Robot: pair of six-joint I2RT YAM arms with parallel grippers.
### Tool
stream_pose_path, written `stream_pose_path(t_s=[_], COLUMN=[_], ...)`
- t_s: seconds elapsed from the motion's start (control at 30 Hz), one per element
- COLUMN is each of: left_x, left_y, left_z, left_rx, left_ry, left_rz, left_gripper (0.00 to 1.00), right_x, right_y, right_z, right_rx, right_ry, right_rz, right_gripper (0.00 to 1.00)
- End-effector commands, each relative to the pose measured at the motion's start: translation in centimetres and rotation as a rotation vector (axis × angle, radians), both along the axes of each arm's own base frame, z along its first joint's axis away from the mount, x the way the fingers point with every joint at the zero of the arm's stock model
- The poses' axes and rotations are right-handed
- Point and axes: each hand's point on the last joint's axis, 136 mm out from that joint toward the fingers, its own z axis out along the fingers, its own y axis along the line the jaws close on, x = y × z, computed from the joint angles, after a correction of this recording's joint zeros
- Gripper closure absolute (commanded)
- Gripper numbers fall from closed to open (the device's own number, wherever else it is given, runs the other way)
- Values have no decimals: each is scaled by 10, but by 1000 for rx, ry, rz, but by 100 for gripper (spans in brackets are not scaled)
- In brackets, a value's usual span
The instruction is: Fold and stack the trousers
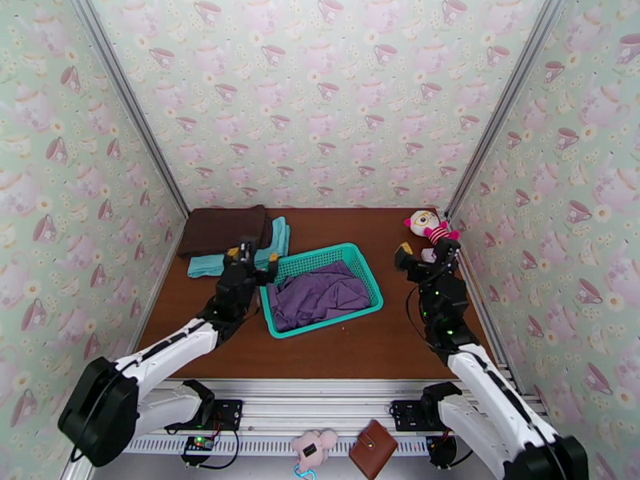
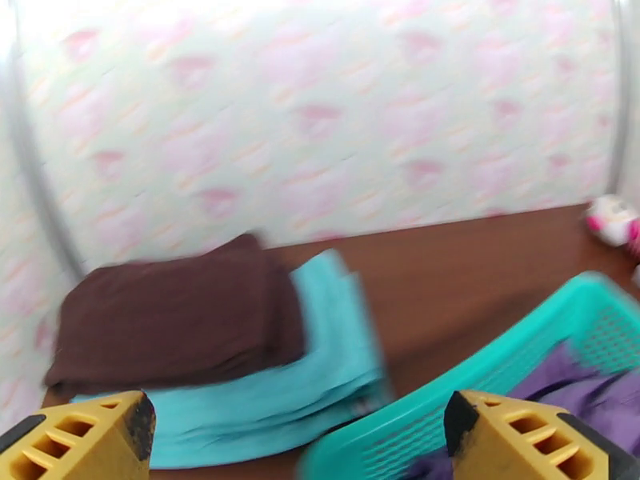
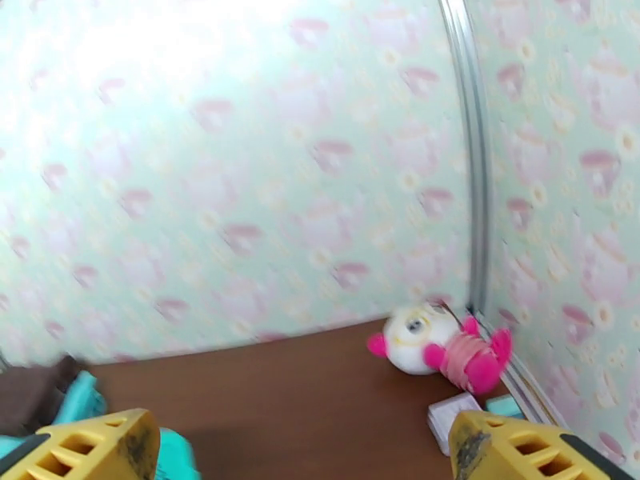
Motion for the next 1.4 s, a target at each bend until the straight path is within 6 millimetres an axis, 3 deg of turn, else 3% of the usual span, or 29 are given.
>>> stream_pose_path(t_s=[0.0, 0.07, 0.13, 0.27, 0.33, 0.47, 0.77, 0.9, 0.97, 1.03, 1.1, 1.13, 1.23, 1.37], left_x=[-35, -36, -34, -35, -32, -25, -44, -51, -53, -56, -56, -55, -48, -30], left_y=[-54, -79, -95, -112, -113, -116, -118, -120, -121, -123, -124, -124, -126, -135], left_z=[-75, -89, -107, -126, -135, -165, -238, -259, -266, -269, -267, -264, -239, -172], left_rx=[122, 162, 208, 291, 326, 363, 423, 415, 402, 390, 380, 376, 357, 267], left_ry=[408, 543, 659, 751, 782, 855, 1071, 1129, 1137, 1143, 1138, 1130, 1088, 964], left_rz=[-209, -268, -287, -287, -271, -258, -271, -290, -298, -314, -321, -322, -328, -345], left_gripper=[0, 0, 0, 0, 0, 0, 1, 22, 38, 59, 89, 97, 100, 100], right_x=[-26, -39, -46, -56, -63, -66, -61, -61, -62, -62, -61, -61, -61, -60], right_y=[57, 76, 83, 92, 96, 93, 103, 101, 101, 99, 98, 98, 99, 98], right_z=[-80, -90, -96, -101, -94, -102, -112, -111, -109, -109, -110, -110, -111, -113], right_rx=[-53, -110, -77, -1, -1, 13, -7, -14, -15, -19, -25, -26, -30, -34], right_ry=[398, 425, 395, 276, 258, 244, 303, 304, 296, 290, 290, 293, 297, 301], right_rz=[234, 320, 357, 432, 471, 461, 492, 483, 486, 478, 468, 469, 473, 469], right_gripper=[1, 0, 1, 1, 1, 1, 0, 1, 1, 0, 1, 1, 1, 1])
